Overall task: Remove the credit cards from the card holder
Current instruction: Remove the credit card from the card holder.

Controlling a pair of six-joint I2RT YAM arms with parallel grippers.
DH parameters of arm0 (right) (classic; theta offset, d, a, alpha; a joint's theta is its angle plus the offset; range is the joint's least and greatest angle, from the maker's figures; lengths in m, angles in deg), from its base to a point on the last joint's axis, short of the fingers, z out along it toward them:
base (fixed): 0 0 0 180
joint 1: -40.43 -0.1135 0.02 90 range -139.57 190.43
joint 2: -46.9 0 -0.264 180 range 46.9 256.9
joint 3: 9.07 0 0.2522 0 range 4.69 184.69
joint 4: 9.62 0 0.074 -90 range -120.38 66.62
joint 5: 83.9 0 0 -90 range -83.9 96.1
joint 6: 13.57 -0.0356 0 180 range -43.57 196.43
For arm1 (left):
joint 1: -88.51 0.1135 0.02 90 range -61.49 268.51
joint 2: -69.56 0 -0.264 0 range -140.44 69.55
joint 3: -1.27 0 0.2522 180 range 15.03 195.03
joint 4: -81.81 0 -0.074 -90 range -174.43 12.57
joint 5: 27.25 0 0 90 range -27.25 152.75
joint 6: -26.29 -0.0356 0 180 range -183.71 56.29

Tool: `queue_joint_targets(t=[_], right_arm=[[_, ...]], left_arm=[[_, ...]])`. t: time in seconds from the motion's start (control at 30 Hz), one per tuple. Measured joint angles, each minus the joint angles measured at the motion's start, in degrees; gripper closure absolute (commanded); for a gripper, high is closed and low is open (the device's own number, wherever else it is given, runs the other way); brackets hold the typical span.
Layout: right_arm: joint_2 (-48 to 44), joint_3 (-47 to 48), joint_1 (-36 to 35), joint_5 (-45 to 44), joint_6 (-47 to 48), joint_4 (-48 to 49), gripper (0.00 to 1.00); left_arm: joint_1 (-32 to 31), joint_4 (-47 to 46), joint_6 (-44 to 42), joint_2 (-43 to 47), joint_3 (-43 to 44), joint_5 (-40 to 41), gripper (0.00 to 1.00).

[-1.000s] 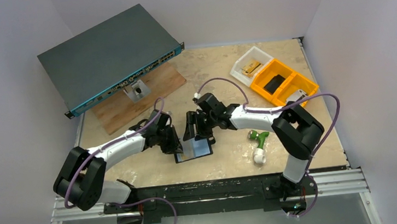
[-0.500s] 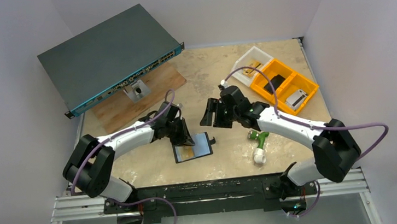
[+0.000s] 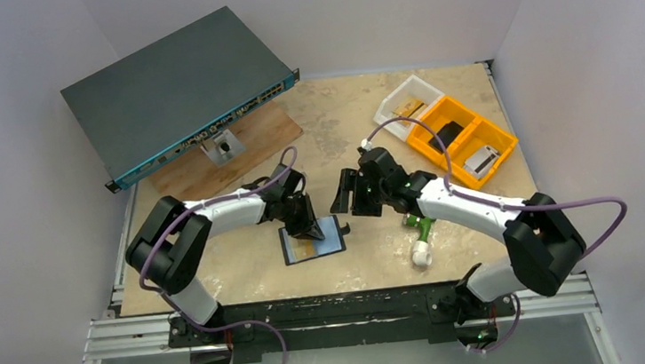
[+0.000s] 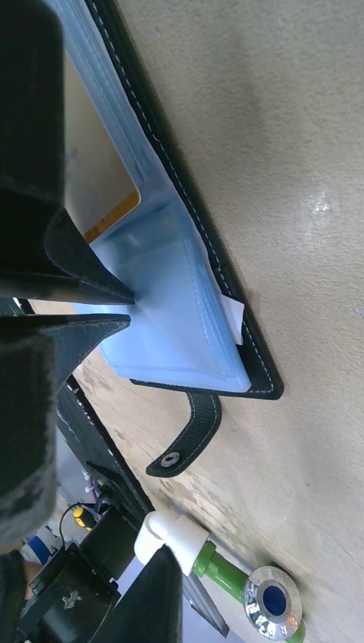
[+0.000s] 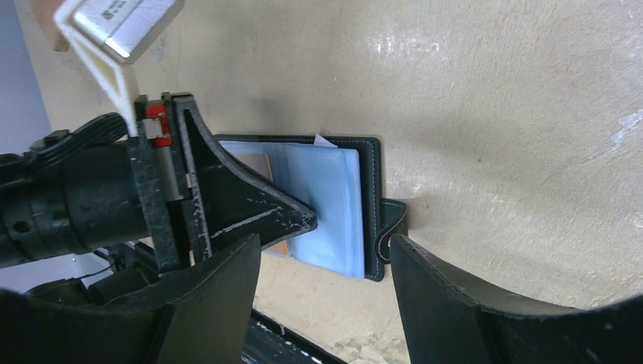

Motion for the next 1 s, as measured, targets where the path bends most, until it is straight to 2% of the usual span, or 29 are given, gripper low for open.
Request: queue_joint_targets(t=[0.13, 0.33, 0.5, 0.6, 0.8, 1.0], right_arm=[[1.86, 0.07, -0.02, 0.33, 0.04, 0.07, 0.38], [4.61, 1.09, -0.50, 1.77, 0.22, 0.33, 0.39], [8.39, 4.52, -2.86, 5.05, 0.13, 2.67, 0.40], [11.32, 5.35, -4.63, 7.56, -0.68, 5.81, 0.43], [16.94, 5.49, -6.64, 11.43, -2.40, 9.68, 0.47], [19.43, 5.75, -6.86, 13.33, -3.39, 12.15, 0.48]], left_arm=[[0.00, 1.25, -0.09, 1.49, 0.00, 0.20, 0.89], [0.63, 5.64, -0.83, 10.75, -0.22, 2.75, 0.89], [6.25, 7.82, -2.23, 18.93, -4.22, 4.33, 0.91], [8.74, 9.51, -2.97, 20.22, -6.80, 5.18, 0.93], [8.90, 10.64, -3.34, 20.22, -9.68, 5.33, 0.97], [8.90, 10.03, -3.28, 19.12, -10.36, 5.35, 0.99]])
